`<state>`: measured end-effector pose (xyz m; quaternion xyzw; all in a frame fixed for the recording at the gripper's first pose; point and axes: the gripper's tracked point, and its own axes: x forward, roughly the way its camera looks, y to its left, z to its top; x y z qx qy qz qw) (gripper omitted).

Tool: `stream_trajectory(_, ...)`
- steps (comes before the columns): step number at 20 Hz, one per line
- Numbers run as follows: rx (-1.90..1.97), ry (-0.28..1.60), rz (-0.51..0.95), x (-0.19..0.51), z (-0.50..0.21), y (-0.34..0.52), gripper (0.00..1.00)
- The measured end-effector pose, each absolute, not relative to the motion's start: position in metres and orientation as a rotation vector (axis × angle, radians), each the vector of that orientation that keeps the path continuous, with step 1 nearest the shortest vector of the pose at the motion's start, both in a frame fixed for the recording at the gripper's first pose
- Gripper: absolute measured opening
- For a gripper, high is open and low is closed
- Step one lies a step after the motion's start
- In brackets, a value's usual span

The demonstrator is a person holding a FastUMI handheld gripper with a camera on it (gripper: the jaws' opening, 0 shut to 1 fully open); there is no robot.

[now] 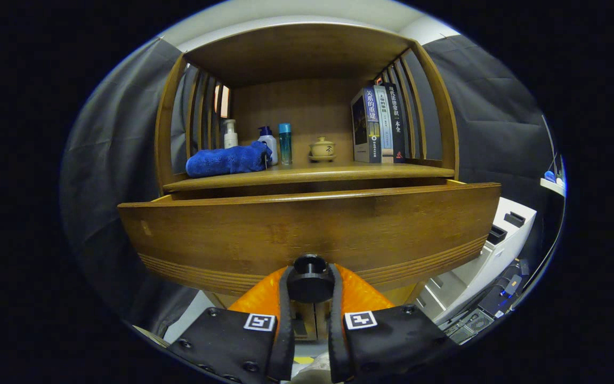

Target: Pull open the drawer, take out the items inside it, and place them on the countertop above the cabinet.

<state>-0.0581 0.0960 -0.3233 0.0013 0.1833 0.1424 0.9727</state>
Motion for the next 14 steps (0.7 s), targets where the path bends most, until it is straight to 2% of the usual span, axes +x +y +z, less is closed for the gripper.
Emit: stream_trajectory(14, 0.005, 0.382, 0.274, -0.107, -0.322, 0.092, 0.34)
